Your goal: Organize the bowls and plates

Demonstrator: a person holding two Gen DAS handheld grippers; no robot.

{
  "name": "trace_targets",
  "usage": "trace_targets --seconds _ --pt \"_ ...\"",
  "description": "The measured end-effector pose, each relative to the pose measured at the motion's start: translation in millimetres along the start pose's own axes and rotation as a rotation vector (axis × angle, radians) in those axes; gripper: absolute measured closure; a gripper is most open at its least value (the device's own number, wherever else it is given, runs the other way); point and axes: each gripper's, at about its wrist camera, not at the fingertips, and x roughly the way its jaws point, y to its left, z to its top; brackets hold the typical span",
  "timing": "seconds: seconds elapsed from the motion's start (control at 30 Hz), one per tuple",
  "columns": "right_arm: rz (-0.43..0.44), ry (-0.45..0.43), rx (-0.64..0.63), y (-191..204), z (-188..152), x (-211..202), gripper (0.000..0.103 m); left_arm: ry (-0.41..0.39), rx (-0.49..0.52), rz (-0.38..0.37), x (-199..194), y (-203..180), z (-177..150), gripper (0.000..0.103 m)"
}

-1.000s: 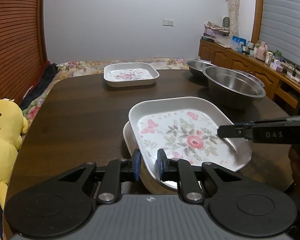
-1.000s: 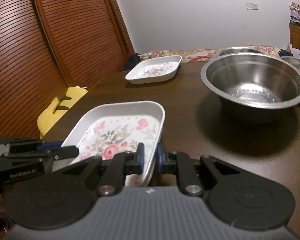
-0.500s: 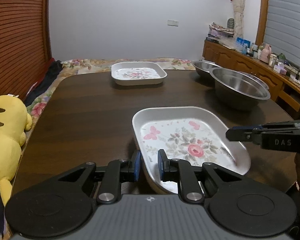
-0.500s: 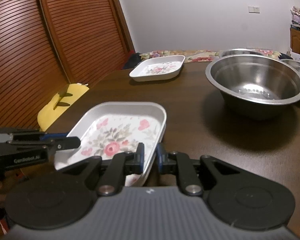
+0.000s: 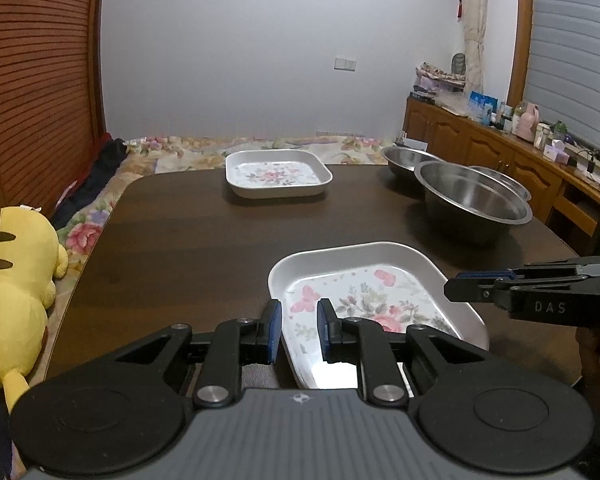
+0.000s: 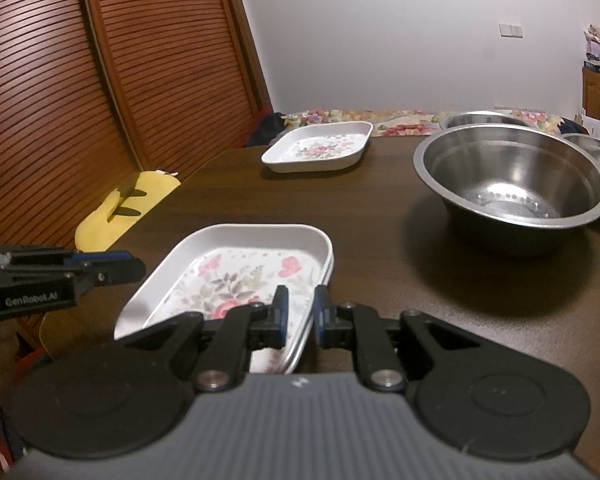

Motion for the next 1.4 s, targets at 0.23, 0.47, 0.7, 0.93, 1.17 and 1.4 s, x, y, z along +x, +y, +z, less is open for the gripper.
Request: trace_targets --seconds 0.23,0.47,0.7,0.93,1.17,1.4 --pt "-0.001 -0.017 -0.014 2 4 -6 0.088 -0.012 0.003 -0.001 -2 -1 4 0.082" --pt "0.002 -0.038 -0.027 6 9 -14 0.088 -0.027 0.009 -0.002 -5 -3 9 0.081" --pt "0.005 -0.055 -0.038 10 15 -19 0.088 -0.040 0.021 -0.004 -7 -5 14 0.081" --pt "0.008 -0.074 -0.049 12 24 -24 0.088 -0.067 0.034 -0.004 -10 -7 25 0.079" --pt "0.002 -0.085 -0.071 12 39 -24 0.088 -0.083 0.052 0.010 -6 -7 38 0.068" --pt "0.001 -0.080 -0.101 7 75 -17 0.088 -0.102 0.073 0.024 6 -2 58 0.058"
